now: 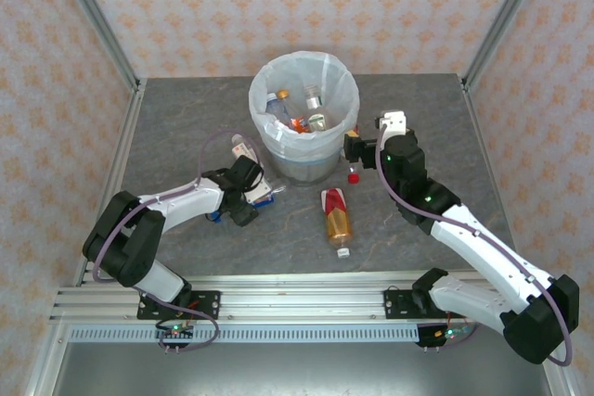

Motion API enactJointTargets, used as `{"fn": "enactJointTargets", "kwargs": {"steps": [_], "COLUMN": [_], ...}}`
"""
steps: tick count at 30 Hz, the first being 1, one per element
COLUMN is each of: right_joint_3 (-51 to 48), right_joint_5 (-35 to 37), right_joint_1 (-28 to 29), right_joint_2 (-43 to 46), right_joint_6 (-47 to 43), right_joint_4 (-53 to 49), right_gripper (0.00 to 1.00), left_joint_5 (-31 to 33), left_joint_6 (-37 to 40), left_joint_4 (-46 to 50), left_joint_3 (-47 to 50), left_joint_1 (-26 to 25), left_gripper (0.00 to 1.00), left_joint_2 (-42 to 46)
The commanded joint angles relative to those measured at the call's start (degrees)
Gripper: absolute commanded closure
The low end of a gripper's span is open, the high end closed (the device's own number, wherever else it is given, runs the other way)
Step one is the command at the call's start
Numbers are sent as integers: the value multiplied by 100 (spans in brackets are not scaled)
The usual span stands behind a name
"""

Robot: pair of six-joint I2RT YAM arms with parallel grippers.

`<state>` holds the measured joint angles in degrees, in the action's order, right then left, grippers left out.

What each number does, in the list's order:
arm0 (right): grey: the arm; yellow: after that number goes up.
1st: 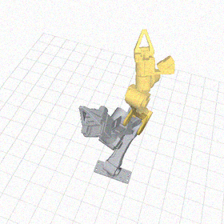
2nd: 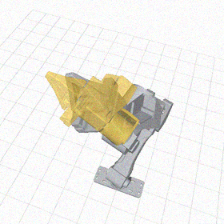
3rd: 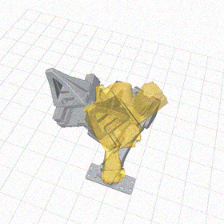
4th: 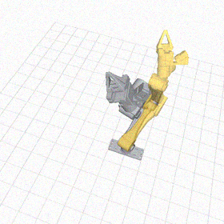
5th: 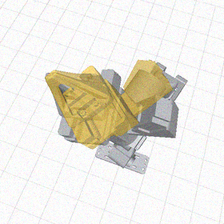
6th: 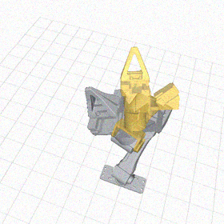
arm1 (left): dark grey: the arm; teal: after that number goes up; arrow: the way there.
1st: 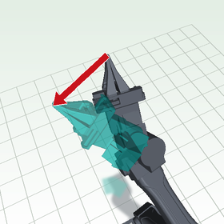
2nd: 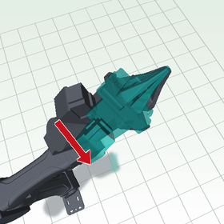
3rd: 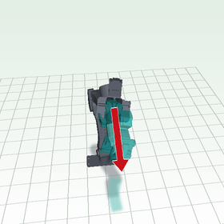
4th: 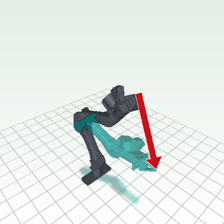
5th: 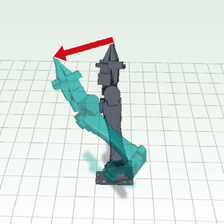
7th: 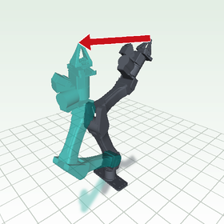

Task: Put the plastic bottles in the bin

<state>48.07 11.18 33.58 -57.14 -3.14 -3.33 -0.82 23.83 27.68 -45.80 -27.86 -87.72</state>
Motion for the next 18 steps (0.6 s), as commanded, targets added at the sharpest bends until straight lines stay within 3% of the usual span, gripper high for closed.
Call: {"fn": "enactJointTargets", "kwargs": {"steps": [1,7,14,16,18], "right_joint_3": [-30,-68,-35,-31,-18], "right_joint_5": [102,76,98,94,69], "right_joint_1": [-35,-36,-33,-38,-38], "right_joint_2": [27,72,89,57,11], "right_joint_6": [-115,-65,-82,-82,-70], "right_joint_4": [177,171,187,282,359], "right_gripper": [1,1,1,1,1], "left_joint_5": [178,53,606,783,802], "left_joint_6": [-280,-562,-923,-1000,-1098], "left_joint_4": [413,887,1474,1595,1651], "left_joint_3": [-197,-259,-221,-163,-218], "left_joint_1": [-4,-40,-123,-124,-115], "left_gripper": [48,54,69,78,96], "left_joint_2": [90,623,1792,2187,2536]}}
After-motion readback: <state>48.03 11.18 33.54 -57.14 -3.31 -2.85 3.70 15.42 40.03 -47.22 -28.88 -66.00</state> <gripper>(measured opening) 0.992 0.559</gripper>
